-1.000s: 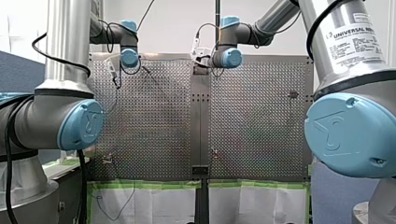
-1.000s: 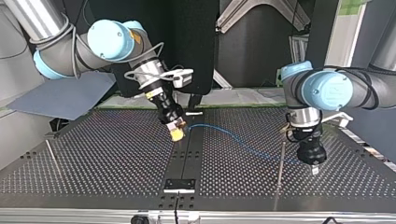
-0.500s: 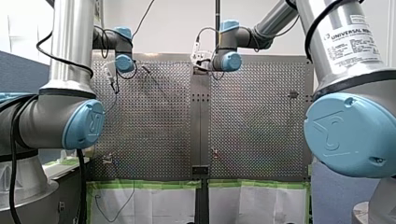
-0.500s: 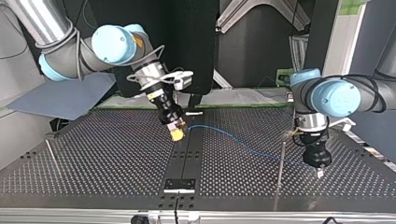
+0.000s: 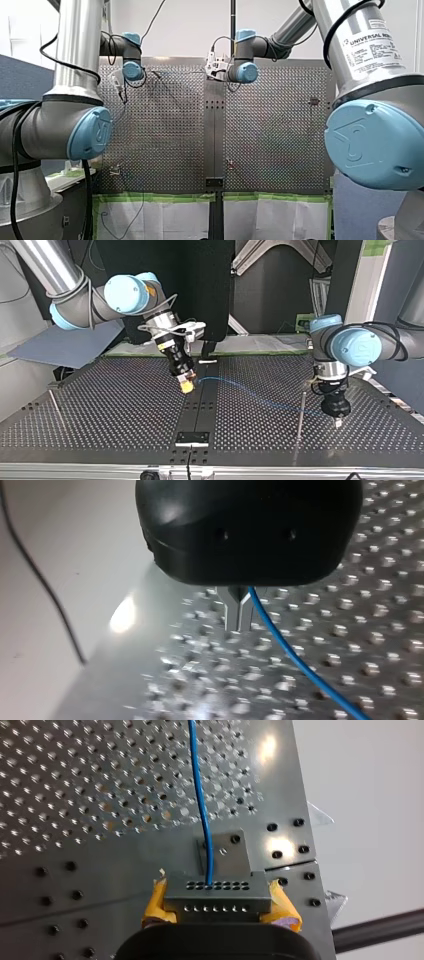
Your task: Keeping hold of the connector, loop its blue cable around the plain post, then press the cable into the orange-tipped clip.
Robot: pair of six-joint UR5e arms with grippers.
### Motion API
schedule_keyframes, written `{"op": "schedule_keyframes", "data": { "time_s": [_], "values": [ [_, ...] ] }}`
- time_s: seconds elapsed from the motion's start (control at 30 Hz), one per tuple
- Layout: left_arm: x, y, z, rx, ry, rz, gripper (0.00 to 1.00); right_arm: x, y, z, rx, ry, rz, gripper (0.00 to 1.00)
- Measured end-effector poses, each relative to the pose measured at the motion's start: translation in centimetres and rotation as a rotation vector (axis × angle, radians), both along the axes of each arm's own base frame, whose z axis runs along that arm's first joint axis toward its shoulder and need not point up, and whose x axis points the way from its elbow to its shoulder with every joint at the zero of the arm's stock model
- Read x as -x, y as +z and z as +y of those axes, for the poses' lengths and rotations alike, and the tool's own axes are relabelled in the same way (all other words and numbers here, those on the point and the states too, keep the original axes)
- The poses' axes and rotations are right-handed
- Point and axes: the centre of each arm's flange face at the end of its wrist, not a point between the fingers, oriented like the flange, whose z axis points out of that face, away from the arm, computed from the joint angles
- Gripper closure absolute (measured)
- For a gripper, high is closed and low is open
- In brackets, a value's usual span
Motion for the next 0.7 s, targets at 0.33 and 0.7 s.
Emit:
{"op": "schedule_keyframes", "data": {
  "time_s": [0.33, 0.7],
  "values": [
    [-1.5, -2.4, 0.3, 0.029, -0.020, 0.017, 1.00, 1.1, 0.0, -2.7, -0.010, -0.024, -0.077, 1.00],
    [-1.7, -2.9, 0.1, 0.040, -0.033, 0.022, 1.00, 0.7, -4.4, -4.8, -0.079, -0.044, -0.003, 1.00]
  ]
}}
